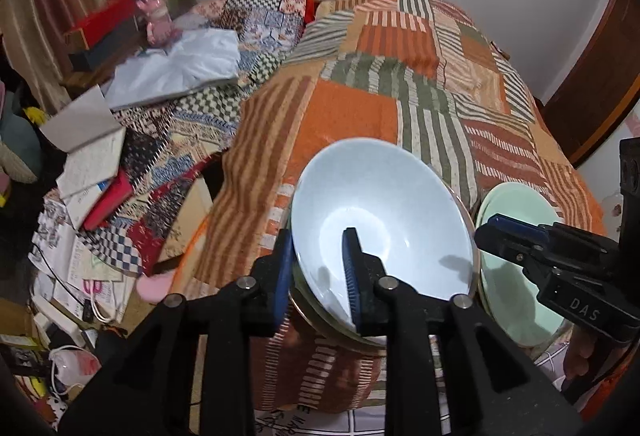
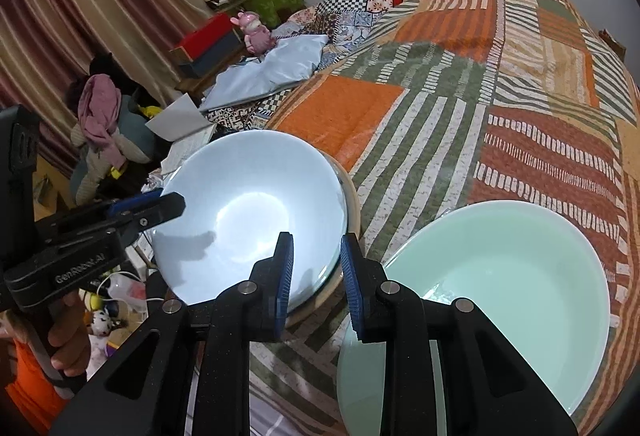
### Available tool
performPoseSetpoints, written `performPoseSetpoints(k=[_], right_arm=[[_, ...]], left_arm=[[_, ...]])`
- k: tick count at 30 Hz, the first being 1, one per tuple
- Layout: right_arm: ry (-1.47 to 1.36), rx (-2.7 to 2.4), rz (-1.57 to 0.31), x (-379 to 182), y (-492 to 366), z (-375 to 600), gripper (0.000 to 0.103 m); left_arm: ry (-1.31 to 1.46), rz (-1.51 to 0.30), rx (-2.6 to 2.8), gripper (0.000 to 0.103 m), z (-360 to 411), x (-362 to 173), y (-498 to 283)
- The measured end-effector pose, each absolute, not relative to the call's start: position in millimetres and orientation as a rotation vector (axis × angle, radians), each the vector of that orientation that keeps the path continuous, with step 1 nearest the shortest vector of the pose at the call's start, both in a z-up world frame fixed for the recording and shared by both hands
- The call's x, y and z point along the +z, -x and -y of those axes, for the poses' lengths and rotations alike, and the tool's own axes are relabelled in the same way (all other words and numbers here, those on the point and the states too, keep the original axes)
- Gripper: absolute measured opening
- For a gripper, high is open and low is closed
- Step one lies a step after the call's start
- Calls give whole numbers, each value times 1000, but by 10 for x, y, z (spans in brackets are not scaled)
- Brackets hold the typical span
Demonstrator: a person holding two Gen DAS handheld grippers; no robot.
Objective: Organize plates and bowls
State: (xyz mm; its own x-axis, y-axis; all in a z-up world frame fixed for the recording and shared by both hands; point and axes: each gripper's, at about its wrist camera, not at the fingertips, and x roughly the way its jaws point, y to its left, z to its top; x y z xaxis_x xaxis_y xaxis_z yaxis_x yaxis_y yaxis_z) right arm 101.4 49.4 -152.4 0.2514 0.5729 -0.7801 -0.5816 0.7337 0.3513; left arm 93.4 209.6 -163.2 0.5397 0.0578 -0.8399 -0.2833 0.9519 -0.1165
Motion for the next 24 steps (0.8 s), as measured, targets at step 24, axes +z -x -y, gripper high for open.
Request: performPoseSetpoints(k=[24], right_arm=[[35,786,-1165,-1847,-1077,-706,28]], left_arm=[[418,-1071,153,51,-2289,-2170,-859]])
